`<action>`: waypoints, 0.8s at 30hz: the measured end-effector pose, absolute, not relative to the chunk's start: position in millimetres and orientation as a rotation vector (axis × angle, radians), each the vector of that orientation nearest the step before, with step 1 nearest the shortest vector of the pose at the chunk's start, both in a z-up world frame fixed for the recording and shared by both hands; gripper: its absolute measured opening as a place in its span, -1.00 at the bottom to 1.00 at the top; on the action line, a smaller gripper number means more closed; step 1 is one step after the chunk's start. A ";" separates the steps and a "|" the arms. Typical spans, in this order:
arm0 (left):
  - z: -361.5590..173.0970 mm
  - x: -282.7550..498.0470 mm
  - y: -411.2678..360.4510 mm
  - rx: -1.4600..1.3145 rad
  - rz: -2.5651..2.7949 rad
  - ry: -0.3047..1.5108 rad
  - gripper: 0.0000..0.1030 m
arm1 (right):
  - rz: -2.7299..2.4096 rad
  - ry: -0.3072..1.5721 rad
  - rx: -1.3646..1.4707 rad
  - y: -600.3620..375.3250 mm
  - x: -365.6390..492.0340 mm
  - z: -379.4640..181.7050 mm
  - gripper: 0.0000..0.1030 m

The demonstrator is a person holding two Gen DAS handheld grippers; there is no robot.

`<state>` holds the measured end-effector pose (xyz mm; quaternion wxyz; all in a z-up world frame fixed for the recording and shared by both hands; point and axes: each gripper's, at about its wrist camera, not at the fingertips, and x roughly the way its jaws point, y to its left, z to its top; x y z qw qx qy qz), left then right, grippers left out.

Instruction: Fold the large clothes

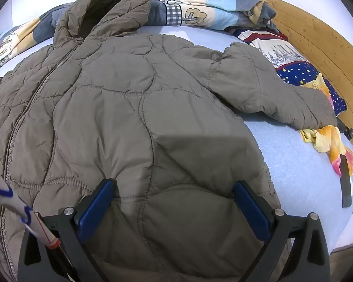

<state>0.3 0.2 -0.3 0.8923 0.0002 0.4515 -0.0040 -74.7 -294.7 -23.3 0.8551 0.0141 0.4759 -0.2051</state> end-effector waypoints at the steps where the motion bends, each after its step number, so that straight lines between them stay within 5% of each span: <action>1: -0.3 0.5 0.4 0.000 -0.008 0.937 1.00 | -0.432 1.001 0.028 -294.8 -73.5 -23.6 1.00; 24: -3.3 -0.5 -2.9 0.024 0.011 0.932 1.00 | -0.440 0.998 0.018 -292.2 -62.0 -24.3 1.00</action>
